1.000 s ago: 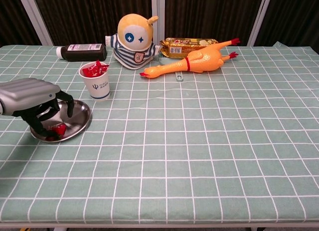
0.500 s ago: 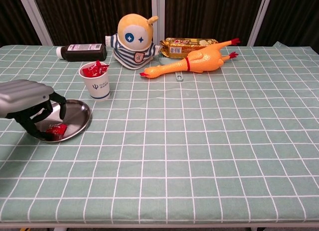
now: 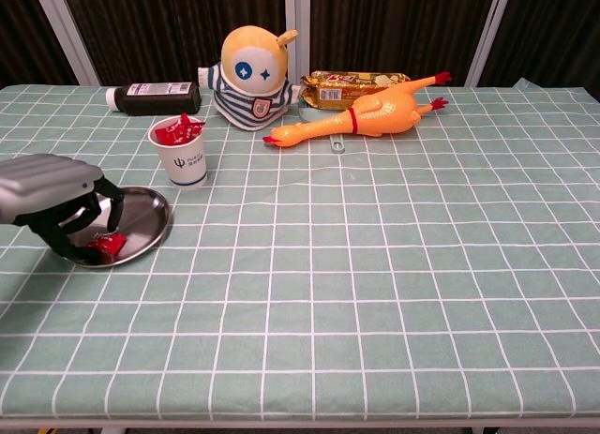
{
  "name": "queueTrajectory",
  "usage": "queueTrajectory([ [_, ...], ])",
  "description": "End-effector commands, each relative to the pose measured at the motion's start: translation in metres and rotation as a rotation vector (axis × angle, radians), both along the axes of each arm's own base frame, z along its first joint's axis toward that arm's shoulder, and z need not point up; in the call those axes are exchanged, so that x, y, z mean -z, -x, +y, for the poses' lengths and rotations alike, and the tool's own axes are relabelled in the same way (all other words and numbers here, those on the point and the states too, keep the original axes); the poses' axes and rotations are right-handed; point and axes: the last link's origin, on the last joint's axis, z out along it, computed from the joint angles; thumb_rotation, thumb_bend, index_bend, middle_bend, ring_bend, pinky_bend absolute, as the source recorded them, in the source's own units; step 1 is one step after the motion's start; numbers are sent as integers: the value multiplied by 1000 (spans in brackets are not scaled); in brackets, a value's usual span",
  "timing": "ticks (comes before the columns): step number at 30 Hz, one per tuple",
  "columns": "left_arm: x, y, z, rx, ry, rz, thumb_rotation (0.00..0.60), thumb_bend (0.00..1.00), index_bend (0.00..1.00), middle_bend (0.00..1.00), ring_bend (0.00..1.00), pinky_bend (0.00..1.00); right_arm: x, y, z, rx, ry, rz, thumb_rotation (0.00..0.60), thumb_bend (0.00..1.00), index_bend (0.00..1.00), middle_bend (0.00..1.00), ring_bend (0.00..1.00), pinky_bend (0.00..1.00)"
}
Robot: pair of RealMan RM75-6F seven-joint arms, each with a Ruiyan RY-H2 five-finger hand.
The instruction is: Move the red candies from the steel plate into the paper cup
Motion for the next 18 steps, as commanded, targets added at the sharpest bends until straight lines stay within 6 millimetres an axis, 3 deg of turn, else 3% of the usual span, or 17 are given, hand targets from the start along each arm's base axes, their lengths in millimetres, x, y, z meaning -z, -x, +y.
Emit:
queueTrajectory([
  [1,0,0,0,0,3,0,600,283,572,883,791,976,0,0,0,-1,-1,0,600,78,41,203,10,236],
  [18,4,-4,0,37,19,38,600,379,583,887,792,976,-1,1,1,0,3,-2,600,79,41,203,10,237],
])
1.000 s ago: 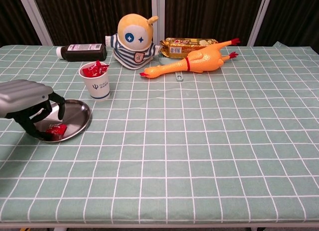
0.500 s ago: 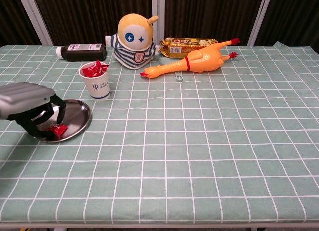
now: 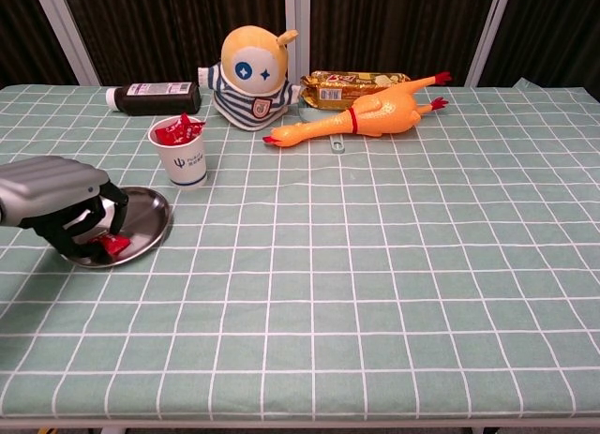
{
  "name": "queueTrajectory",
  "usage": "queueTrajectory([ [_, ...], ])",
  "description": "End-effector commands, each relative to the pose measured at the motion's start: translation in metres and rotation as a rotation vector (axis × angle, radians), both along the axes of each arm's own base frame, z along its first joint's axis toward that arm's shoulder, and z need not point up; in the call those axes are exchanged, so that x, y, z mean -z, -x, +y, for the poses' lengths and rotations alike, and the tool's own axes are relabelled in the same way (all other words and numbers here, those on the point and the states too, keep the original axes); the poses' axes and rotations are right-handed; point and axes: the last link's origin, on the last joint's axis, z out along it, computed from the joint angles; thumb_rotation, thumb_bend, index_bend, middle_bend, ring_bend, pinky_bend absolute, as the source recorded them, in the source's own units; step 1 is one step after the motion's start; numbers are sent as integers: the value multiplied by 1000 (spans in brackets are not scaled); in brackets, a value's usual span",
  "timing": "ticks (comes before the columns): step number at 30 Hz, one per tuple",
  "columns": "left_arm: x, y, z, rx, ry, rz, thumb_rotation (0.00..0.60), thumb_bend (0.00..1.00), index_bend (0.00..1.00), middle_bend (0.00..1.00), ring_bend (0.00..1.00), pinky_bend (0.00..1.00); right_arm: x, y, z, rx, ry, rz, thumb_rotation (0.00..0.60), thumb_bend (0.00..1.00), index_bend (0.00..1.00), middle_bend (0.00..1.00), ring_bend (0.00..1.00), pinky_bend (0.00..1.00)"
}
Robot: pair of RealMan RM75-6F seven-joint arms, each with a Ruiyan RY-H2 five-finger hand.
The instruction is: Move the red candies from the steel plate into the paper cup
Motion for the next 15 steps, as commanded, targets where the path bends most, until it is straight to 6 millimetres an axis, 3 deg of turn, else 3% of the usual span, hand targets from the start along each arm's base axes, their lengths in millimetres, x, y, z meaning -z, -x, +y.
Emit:
queueTrajectory([
  [1,1,-2,0,14,4,14,600,383,582,887,792,976,0,0,0,0,0,-1,600,79,41,204,10,237],
  [9,2,-6,2,23,9,22,600,420,607,896,795,976,-1,0,0,1,2,-2,600,78,41,209,10,237],
  [15,-10,-9,4,19,-31,-20,600,425,619,897,796,976,-1,-1,0,-4,1,-1,600,78,41,209,10,237],
])
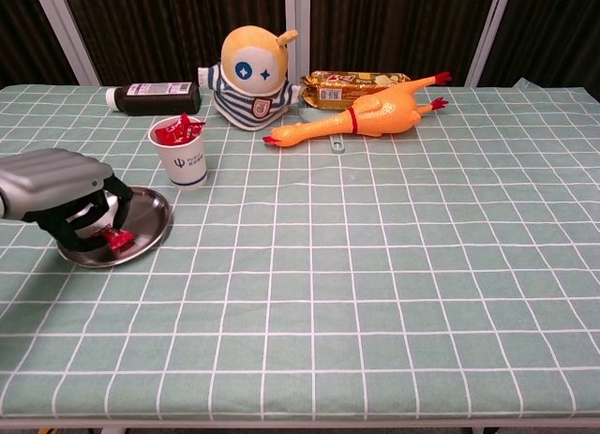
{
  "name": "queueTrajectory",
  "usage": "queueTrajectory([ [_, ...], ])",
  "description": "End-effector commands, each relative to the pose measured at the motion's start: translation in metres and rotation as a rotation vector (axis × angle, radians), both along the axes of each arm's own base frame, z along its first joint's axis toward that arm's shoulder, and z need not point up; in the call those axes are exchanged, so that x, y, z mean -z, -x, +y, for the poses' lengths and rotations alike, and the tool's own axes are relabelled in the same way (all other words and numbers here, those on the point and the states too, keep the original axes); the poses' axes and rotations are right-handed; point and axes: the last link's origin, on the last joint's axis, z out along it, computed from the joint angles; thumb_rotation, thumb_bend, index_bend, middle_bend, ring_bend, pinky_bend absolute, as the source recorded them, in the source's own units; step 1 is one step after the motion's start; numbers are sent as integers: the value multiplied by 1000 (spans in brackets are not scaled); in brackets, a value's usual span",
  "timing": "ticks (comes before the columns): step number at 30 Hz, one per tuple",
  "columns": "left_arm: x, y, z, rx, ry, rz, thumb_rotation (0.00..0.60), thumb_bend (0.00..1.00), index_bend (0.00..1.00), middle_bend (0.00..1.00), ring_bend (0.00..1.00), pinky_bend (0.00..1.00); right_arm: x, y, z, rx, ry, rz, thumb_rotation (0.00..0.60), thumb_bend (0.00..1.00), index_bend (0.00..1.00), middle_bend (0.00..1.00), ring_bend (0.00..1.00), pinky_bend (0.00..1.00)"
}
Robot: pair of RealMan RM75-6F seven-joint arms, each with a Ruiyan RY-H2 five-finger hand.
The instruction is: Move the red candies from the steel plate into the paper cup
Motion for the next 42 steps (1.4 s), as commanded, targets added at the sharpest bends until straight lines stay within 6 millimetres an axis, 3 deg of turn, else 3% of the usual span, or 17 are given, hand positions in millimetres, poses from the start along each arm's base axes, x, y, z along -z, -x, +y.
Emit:
queueTrajectory([
  [1,-9,-2,2,-2,-24,-25,600,425,620,897,796,976,0,0,0,-3,-1,0,600,78,41,209,10,237],
  [6,-34,-11,14,-10,-101,-96,600,423,619,897,796,976,0,-1,-1,-7,-2,0,600,79,41,208,10,239],
  [13,-58,-43,57,7,-189,-166,600,420,613,897,796,976,2,0,-2,-6,-7,-7,600,79,41,209,10,239],
  [22,-49,-76,87,32,-159,-148,600,420,613,897,796,976,0,3,-1,8,-1,-3,600,78,41,208,10,239],
  [32,-28,-75,92,5,-121,-80,600,419,590,893,795,976,-2,7,1,26,8,0,600,78,41,209,10,240],
  [42,-31,-75,90,12,-133,-77,600,419,411,886,795,976,-2,7,0,25,7,0,600,79,41,209,10,242],
])
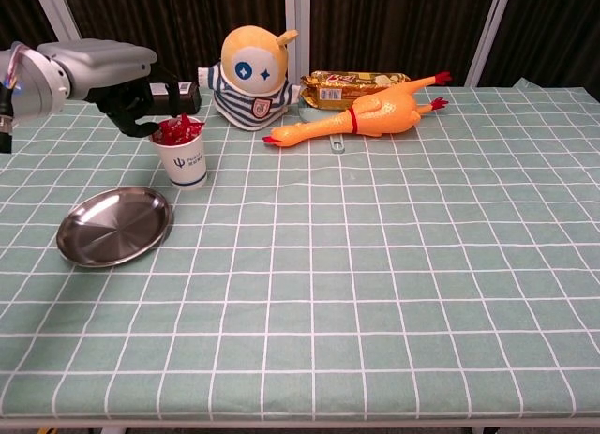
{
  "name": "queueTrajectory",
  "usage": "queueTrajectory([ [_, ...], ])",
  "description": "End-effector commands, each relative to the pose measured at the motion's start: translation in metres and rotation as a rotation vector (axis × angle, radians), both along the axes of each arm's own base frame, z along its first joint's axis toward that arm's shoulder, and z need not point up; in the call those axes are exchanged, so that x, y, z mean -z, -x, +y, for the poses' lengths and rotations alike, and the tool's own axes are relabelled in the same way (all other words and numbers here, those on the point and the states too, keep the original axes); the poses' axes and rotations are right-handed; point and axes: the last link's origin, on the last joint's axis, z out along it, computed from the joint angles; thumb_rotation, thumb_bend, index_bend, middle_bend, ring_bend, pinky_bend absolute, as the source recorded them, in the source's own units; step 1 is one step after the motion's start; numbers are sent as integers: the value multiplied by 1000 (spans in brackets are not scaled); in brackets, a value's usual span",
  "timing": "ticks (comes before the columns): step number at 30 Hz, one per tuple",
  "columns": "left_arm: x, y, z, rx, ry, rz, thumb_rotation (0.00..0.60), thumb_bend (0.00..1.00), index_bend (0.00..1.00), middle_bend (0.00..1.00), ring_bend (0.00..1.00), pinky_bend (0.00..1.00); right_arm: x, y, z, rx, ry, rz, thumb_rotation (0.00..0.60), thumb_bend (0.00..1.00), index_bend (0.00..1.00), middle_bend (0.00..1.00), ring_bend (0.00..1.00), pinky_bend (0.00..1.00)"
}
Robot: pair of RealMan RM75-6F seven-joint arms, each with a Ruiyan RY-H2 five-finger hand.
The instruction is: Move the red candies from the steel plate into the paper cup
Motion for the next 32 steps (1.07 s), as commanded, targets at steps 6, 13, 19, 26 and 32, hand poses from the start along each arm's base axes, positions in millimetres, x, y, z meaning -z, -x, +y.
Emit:
queueTrajectory([
  [6,-21,8,-11,-15,-63,-55,600,419,375,877,791,976,-1,-1,0,-4,1,0,600,80,41,209,11,244],
  [13,-74,52,-46,-61,-248,-142,600,379,372,729,645,860,-3,0,-2,-9,4,17,600,80,41,209,11,243],
  [19,-109,105,-93,-126,-383,-139,600,276,356,488,385,485,-2,3,-2,-13,6,35,600,103,41,199,2,169],
  [26,-127,133,-150,-150,-457,-119,600,251,347,409,303,353,7,3,2,-37,-10,32,600,147,41,174,0,102],
  [32,-129,139,-186,-182,-445,-103,600,252,347,409,303,353,10,5,11,-34,-9,22,600,128,41,174,0,103],
])
